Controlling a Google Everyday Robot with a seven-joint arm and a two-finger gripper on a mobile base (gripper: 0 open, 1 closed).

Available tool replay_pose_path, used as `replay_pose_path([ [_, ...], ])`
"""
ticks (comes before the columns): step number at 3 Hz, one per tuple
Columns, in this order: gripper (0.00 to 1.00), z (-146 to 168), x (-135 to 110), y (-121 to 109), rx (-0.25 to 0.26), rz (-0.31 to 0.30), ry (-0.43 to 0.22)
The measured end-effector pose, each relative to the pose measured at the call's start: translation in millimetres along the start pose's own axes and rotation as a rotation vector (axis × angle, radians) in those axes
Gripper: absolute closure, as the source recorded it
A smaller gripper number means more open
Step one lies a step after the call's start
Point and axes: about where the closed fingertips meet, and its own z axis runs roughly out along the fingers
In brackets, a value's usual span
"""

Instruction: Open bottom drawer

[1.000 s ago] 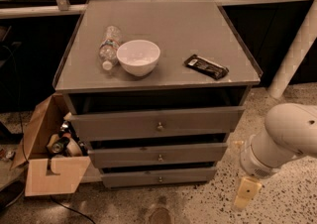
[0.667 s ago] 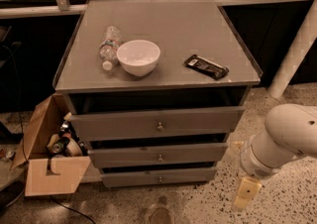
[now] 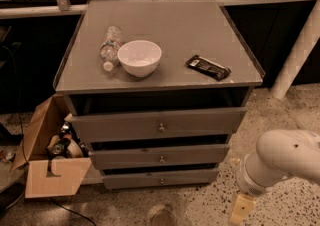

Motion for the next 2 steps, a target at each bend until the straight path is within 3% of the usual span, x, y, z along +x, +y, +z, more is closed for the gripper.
replay_pose_path([
  [2, 0.0, 83.0, 16.0, -10.0, -0.041, 0.065, -0.028],
])
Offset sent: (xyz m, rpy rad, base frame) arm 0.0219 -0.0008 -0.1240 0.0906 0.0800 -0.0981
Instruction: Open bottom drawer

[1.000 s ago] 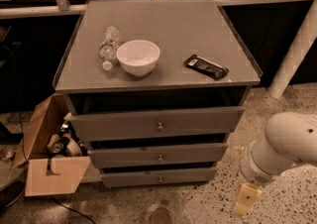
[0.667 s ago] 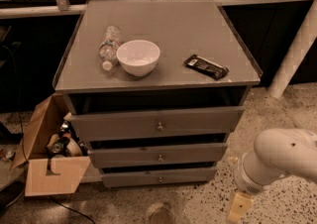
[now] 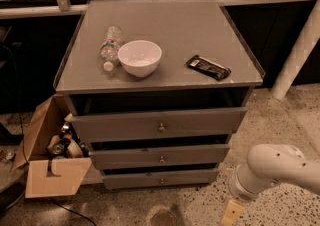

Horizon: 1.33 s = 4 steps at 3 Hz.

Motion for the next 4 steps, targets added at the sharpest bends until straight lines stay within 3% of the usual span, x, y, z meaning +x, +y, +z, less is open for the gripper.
replay_pose_path([
  [2, 0.0, 19.8, 1.7, 5.3, -0.03, 0.008, -0.014],
  [4, 0.0, 89.8, -6.0, -9.7, -0.094, 0.019, -0.076],
])
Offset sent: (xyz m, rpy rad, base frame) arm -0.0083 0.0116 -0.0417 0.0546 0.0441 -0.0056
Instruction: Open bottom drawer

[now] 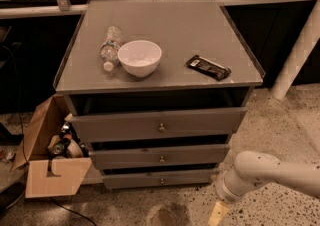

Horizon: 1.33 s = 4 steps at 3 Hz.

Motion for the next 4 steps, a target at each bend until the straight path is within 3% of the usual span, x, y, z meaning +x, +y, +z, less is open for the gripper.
replay_pose_path([
  [1, 0.0, 24.6, 3.1, -8.1, -0.042, 0.029, -0.013],
  [3, 0.0, 47.7, 13.3, -4.5, -0.065, 0.046, -0.021],
  [4, 0.0, 81.8, 7.8, -17.8, -0.082, 0.015, -0.048],
])
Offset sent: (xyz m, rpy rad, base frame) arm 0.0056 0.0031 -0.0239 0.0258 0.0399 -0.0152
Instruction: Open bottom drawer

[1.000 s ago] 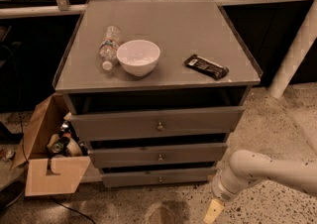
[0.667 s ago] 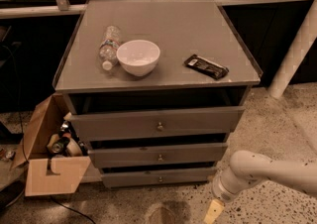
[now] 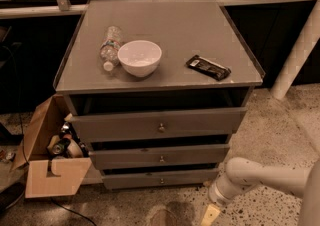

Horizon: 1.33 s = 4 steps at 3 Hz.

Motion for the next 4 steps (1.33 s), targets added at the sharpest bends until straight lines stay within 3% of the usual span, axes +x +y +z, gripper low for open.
replay_pose_path([
  [1, 0.0, 35.8, -15.2, -34.8, -0.012, -0.041, -0.022],
  [3, 0.0, 41.6, -15.8, -29.2, 0.01, -0.046, -0.016],
  [4, 0.0, 55.8, -18.3, -37.1, 0.037, -0.055, -0.022],
])
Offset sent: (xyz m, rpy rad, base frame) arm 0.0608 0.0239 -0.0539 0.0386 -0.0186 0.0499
